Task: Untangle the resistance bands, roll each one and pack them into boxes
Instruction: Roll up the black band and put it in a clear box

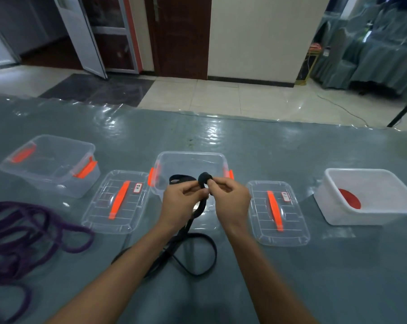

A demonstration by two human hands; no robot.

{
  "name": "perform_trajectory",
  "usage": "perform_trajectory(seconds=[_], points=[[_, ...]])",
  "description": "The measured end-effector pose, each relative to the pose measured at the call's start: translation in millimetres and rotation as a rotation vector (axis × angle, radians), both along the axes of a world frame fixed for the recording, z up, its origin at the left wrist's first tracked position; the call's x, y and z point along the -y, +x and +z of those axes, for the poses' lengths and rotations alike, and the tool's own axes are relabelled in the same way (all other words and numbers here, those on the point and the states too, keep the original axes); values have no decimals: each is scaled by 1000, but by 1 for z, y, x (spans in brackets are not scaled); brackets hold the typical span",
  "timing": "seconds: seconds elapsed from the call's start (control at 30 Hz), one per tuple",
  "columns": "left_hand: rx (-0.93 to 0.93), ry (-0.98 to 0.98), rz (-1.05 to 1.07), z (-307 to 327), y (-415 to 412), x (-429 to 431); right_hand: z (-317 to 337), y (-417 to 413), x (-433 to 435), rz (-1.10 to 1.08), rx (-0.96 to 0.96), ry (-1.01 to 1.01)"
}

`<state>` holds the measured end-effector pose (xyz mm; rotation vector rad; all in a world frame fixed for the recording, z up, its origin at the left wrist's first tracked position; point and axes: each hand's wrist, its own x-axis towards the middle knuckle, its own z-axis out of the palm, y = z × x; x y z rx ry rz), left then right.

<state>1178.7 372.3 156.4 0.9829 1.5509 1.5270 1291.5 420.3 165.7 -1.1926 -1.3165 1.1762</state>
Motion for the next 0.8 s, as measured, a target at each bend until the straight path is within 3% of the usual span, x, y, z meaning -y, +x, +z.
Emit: perform_trajectory(seconds=[0.33,0.43,0.6,0.67,0.73,0.8], points=[[-453,11,61,-10,12,0,-16,17,-3,154,-114,-340],[-649,-7,-16,-12,4,-2,-16,37,-10,322,41,-177],[-1076,-85,-281,-4,-4,-7,-7,61,-37,559,527,378],[-1203,-72,-322,1,1,-9,-3,65,-42,634,616,399],[-1159,-37,-304,7,6,-9,0,70,-42,603,486,300],[-860,-20,-211,14,13,-6,0,76,-40,550,207,133]])
